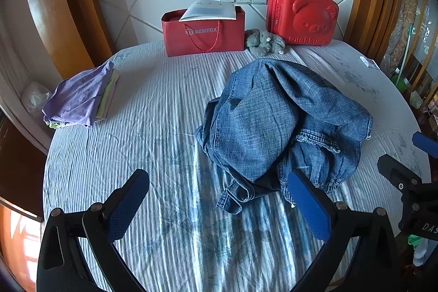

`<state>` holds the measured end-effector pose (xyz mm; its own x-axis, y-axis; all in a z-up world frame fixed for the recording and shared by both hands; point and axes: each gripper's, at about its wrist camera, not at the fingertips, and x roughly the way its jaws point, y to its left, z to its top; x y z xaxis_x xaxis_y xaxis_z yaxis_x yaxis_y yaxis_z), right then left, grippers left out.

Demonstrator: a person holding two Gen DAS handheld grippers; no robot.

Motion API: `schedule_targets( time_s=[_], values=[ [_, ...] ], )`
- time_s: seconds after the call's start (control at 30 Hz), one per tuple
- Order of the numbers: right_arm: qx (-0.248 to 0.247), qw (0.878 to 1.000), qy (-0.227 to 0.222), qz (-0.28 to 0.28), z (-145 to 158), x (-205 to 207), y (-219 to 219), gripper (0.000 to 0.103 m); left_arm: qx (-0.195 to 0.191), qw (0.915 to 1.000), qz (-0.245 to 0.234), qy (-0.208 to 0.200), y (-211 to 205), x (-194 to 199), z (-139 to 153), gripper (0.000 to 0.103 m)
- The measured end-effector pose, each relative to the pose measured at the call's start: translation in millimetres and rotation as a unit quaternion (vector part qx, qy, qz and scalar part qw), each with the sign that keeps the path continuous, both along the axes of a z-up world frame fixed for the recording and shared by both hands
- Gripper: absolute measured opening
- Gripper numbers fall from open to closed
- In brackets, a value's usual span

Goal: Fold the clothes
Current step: 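Move both grippers toward the crumpled blue jeans on the bed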

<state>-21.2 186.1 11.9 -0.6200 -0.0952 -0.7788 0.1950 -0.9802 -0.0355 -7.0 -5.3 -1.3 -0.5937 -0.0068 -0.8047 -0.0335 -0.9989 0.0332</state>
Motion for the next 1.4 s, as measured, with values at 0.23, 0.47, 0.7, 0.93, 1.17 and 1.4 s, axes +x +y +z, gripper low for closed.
schedule_targets(
  time_s=[0.23, 0.47, 0.7, 0.93, 1.17, 1.4],
  values=[
    [0.0, 1.0, 0.001, 0.003, 0, 2, -1, 0.103, 0.007, 0.9999, -0.005, -0.009, 0, -3, -5, 0.101],
    [0.008, 1.0, 0.002, 0.0, -1, 1, -4, 0.103, 0.016, 0.9998, -0.002, 0.012, 0, 0, 0, 0.101],
    [0.01, 1.0, 0.0, 0.004, -4, 3, -4, 0.103, 0.013, 0.9998, -0.003, 0.015, 1, 0, -1, 0.101],
    [0.012, 1.0, -0.002, 0.004, -5, 3, -3, 0.103, 0.011, 0.9998, -0.003, 0.016, 1, 0, -2, 0.101],
    [0.002, 1.0, -0.013, -0.002, -14, -5, 13, 0.103, 0.01, 0.9998, -0.002, 0.014, -1, -4, -6, 0.101],
    [-0.014, 0.999, -0.03, -0.011, -28, -15, 38, 0.103, 0.032, 0.9993, -0.019, 0.01, -3, -21, -29, 0.101]
  ],
)
